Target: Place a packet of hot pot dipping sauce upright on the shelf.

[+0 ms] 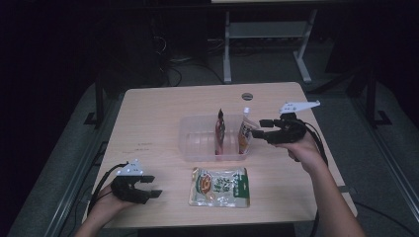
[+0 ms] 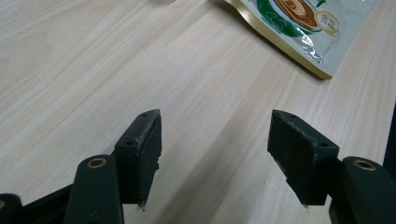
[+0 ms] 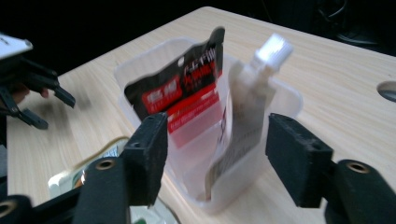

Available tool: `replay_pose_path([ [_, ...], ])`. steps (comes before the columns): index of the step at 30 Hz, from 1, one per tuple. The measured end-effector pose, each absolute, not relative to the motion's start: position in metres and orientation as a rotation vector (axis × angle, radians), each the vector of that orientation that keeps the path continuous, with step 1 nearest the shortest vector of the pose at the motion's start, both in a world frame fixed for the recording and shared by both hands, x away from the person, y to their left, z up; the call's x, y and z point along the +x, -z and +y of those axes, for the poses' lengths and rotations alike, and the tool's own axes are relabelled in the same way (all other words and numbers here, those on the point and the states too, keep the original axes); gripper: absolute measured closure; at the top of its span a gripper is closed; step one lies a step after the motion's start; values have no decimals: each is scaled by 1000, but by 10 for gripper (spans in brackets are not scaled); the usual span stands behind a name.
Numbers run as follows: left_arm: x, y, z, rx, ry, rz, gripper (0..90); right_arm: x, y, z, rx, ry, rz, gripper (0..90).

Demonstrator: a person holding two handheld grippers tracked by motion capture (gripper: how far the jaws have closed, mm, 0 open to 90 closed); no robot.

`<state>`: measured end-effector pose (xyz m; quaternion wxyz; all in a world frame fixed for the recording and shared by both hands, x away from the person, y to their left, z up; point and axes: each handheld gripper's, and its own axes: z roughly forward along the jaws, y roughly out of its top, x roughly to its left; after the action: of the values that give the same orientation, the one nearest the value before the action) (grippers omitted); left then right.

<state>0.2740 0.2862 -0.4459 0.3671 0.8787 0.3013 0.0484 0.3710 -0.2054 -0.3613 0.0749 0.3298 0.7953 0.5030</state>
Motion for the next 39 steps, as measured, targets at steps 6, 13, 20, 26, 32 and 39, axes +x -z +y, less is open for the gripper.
replay_pose_path([
  [6, 275, 447, 287, 2259, -122, 767, 337, 351, 375, -211, 1001, -1405, 2426, 348],
  [13, 274, 446, 287, 2257, -115, 766, 344, 324, 396, -220, 1047, -1368, 2395, 308],
  [20, 273, 444, 282, 2255, -99, 754, 398, 307, 414, -221, 1072, -1290, 2408, 302],
  [26, 270, 443, 280, 2251, -88, 756, 423, 292, 424, -215, 1109, -1264, 2468, 329],
  [32, 268, 441, 274, 2246, -74, 734, 426, 289, 429, -202, 1124, -1265, 2523, 478],
  [39, 268, 439, 266, 2251, -71, 694, 511, 290, 433, -182, 1021, -1208, 2578, 865],
])
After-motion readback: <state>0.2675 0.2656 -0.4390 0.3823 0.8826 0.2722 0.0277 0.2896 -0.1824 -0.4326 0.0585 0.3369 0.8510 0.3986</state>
